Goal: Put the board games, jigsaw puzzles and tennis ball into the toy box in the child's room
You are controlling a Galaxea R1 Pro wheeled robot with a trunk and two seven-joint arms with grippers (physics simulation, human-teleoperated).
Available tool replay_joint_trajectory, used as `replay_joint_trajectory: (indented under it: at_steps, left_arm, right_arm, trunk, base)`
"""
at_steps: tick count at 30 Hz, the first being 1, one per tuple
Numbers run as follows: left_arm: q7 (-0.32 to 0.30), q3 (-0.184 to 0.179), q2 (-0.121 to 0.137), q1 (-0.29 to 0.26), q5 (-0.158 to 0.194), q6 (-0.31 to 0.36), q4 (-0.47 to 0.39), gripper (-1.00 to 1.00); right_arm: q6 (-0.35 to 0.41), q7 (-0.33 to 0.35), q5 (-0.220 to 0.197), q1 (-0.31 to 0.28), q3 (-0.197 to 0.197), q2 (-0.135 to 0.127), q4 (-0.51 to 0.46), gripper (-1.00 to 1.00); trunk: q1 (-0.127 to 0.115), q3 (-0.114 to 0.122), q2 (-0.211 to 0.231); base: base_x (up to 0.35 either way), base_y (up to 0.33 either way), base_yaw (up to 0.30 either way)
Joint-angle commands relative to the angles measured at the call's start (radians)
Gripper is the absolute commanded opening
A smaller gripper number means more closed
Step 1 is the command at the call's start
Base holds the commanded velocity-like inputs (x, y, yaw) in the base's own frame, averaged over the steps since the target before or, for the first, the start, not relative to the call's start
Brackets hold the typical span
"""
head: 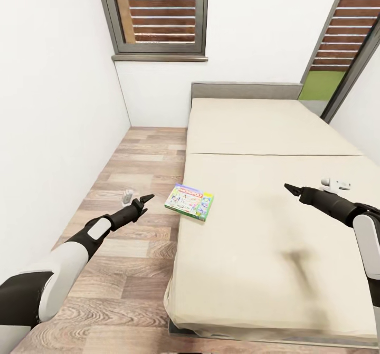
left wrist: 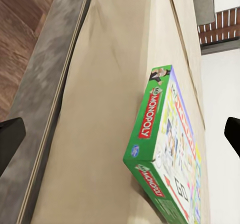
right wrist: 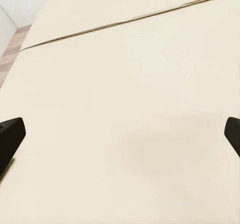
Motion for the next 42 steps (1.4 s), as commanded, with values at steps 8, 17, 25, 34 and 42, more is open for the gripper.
replay_joint_trajectory:
  at_steps: [8, 17, 25, 34, 42]
  left_arm:
    - [-0.006, 0.002, 0.001, -0.002, 0.003, 0.008, 0.000, 1.00]
    - [-0.006, 0.001, 0.000, -0.002, 0.002, 0.007, 0.000, 1.00]
    - [-0.005, 0.001, 0.000, -0.002, 0.001, 0.007, 0.000, 1.00]
    - [0.000, 0.001, 0.000, -0.002, 0.001, 0.006, 0.001, 1.00]
    - [0.001, 0.001, 0.000, 0.000, 0.001, 0.006, 0.002, 1.00]
  right_arm:
    - [0.005, 0.009, 0.007, -0.001, -0.002, 0.001, 0.000, 1.00]
    - [0.005, 0.009, 0.007, -0.001, -0.002, 0.001, 0.000, 1.00]
    - [0.005, 0.009, 0.007, -0.001, -0.002, 0.002, 0.000, 1.00]
    - [0.005, 0.009, 0.007, 0.000, -0.001, 0.003, 0.000, 1.00]
    - [0.005, 0.009, 0.007, 0.000, -0.001, 0.004, 0.000, 1.00]
  trunk:
    - [0.000, -0.001, 0.000]
    - [0.000, 0.001, 0.000]
    - [0.000, 0.002, 0.000]
    - [0.000, 0.002, 0.000]
    - [0.000, 0.002, 0.000]
  base:
    - [0.000, 0.000, -0.087]
    - [0.000, 0.000, -0.154]
    - [0.000, 0.000, -0.053]
    - [0.000, 0.000, -0.017]
    - [0.000, 0.000, -0.028]
